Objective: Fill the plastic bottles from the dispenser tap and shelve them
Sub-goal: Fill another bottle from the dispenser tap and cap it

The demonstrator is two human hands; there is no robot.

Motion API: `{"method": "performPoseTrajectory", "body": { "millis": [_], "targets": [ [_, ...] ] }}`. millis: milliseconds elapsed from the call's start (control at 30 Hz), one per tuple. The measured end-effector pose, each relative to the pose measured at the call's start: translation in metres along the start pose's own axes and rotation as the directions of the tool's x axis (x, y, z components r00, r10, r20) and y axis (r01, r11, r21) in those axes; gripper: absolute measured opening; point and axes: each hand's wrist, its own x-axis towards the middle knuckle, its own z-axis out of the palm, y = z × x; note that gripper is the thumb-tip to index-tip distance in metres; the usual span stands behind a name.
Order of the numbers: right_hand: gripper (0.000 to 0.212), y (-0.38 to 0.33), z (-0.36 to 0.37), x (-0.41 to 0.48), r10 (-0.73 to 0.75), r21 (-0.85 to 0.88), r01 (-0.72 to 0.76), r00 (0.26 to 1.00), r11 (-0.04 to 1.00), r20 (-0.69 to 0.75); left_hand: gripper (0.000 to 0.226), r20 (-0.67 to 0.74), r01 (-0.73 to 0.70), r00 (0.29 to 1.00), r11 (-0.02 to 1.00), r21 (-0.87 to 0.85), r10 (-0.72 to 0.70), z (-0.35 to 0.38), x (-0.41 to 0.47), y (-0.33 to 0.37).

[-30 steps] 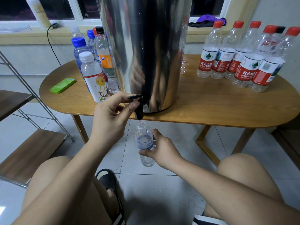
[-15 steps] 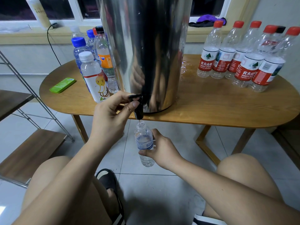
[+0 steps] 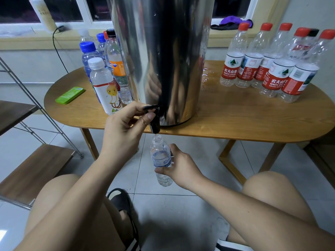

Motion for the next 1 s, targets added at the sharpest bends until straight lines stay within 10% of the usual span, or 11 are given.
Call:
{"method": "performPoseTrajectory", "body": {
  "millis": [1000],
  "targets": [
    [0.062,0.0034,0.0012,0.0012,0.001,0.0,-0.001,1.0,1.0,-0.005,0.008,0.012,0.015,1.0,1.0,-0.027,-0.015,0.0001,0.0,-0.0064]
  ]
}}
